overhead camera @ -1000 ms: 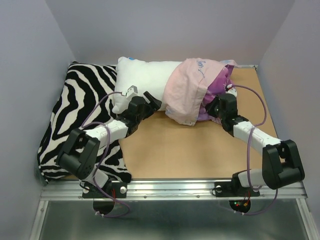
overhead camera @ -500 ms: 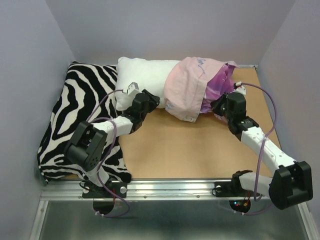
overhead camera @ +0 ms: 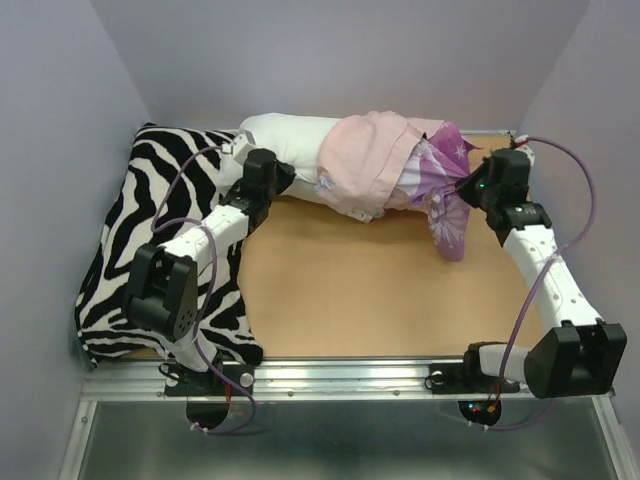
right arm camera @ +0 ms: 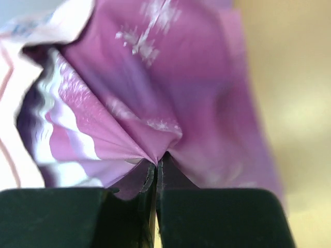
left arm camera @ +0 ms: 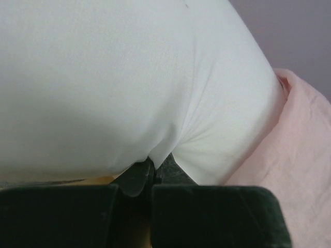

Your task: Remove the pillowcase from the pillow

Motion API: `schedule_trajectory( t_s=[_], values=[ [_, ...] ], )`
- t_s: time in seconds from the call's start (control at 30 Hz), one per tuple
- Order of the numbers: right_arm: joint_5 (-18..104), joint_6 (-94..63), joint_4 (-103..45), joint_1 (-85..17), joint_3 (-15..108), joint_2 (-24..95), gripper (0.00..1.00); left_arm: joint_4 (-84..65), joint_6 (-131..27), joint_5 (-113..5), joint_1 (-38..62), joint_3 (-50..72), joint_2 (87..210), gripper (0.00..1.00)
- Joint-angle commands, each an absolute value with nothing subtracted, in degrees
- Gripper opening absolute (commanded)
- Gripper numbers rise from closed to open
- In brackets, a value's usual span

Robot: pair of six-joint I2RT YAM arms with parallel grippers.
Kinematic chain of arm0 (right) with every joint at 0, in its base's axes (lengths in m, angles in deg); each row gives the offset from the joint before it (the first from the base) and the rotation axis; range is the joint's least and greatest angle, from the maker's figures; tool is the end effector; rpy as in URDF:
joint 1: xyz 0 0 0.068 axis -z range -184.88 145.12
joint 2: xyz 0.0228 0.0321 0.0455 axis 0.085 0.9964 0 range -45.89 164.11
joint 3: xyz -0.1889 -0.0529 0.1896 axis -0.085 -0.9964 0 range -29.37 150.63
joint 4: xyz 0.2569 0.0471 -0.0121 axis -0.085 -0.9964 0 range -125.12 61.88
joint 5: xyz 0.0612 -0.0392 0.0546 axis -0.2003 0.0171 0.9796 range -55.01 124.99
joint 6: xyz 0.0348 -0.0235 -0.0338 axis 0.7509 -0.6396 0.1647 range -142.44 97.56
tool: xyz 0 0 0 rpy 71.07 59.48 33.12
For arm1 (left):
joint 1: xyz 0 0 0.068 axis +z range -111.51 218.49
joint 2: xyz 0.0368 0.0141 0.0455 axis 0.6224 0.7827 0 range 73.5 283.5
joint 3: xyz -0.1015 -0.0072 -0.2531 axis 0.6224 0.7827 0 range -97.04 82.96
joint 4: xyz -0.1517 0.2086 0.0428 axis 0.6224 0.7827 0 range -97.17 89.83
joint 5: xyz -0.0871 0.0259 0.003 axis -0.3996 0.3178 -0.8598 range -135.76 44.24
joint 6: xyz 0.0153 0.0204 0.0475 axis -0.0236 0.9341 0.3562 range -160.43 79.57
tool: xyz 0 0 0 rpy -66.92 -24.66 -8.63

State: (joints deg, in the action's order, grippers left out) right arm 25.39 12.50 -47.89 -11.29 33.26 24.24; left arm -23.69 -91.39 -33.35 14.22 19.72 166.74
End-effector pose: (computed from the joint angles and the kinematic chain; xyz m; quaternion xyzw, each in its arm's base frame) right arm 0.2769 0.0252 0.3395 0.2518 0.8139 0.1163 0.5105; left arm 0.3522 -0.1504 0.2812 -0.2452 0.7440 -0.3086 0.5395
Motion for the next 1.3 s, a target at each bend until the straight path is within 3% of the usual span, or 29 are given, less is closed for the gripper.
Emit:
schedule_trajectory(
  t_s=[0.0,0.1,0.23,0.5,0.8,0.9,1.0,1.27],
  values=[
    [32.49,14.82,-51.49,5.79,38.92,24.07,0.0,-17.99,-87.19,-24.49,23.44,15.12,160.0,0.0],
    [34.55,15.27,-52.98,13.55,39.79,24.33,0.01,-16.49,-87.27,-25.36,26.36,14.94,158.41,0.0],
    [46.22,18.76,-53.61,25.77,39.8,26.09,0.01,-15.44,-86.93,-26.6,30.93,14.76,157.35,0.0],
    [49.05,20.72,-53.52,31.07,42.6,27.76,0.01,-12.97,-85.17,-27.64,35.41,11.95,155.77,0.0],
    [48.61,19.84,-54.39,31.07,49.81,23.37,0.0,-12.45,-72.43,-39.51,31.73,5.1,156.12,0.0],
    [54.49,20.19,-53.35,29.94,50.17,23.63,0.01,-11.66,-66.81,-45.37,29.01,2.38,158.3,0.0],
    [50.93,17.12,-53.34,22.77,51.92,23.55,0.01,-3.61,-61.27,-49.62,24.62,-7.78,164.88,0.0],
    [42.47,11.06,-55.54,6.92,53.68,24.25,0.01,6.36,-53.79,-53.32,14.5,-20.83,180.1,0.0]
  ],
)
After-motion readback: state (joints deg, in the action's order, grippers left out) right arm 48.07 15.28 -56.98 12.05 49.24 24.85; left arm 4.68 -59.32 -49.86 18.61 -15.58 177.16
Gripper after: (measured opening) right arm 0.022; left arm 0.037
